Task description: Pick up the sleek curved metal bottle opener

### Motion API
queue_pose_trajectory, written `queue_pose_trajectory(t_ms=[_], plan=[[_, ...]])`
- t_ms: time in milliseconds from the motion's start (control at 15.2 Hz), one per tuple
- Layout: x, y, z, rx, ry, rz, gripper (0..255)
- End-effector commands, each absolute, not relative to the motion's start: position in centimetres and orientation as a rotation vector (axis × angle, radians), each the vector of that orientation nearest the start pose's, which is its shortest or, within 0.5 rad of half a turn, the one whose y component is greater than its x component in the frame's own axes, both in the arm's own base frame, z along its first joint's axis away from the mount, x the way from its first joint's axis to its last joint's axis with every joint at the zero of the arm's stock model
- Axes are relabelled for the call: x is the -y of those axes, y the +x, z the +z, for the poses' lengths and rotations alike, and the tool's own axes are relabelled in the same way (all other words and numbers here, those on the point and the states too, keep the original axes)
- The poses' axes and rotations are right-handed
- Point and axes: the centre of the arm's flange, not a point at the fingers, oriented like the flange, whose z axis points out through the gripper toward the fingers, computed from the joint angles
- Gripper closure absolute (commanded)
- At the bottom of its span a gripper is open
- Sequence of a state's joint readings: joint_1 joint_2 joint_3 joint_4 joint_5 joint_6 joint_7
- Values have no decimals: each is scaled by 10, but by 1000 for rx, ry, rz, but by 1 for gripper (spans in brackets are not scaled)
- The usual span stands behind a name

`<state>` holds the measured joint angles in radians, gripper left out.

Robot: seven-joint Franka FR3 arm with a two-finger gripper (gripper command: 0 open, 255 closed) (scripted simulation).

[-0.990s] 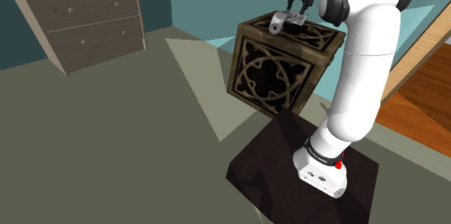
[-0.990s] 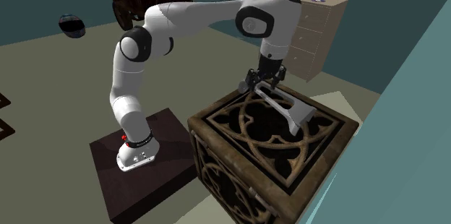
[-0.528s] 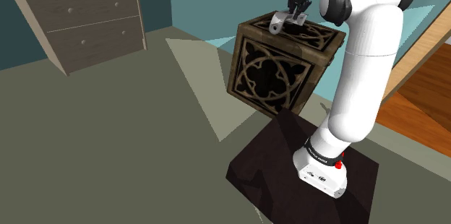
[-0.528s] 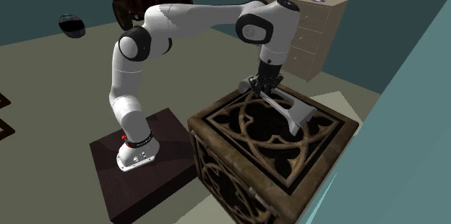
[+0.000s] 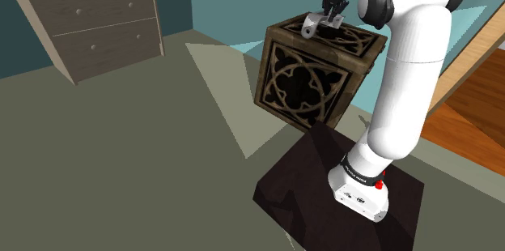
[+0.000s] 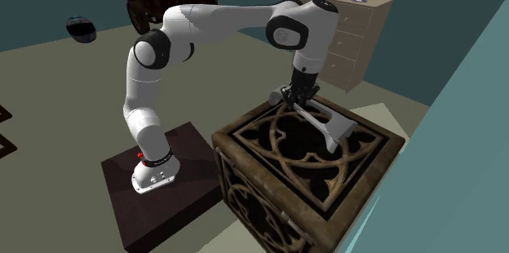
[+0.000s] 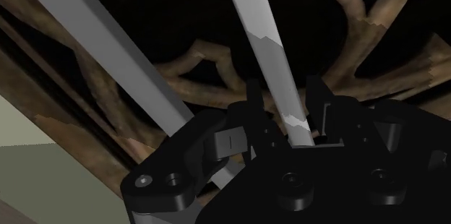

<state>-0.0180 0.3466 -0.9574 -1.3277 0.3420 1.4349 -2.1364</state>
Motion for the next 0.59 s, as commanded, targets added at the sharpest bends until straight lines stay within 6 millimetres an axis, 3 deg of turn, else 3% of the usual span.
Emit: queue_pose_trajectory(t_ms=[0,528], plan=[[420,447,597,1723,-2503,-86,255],[421,447,640,1723,-2503,-86,255]])
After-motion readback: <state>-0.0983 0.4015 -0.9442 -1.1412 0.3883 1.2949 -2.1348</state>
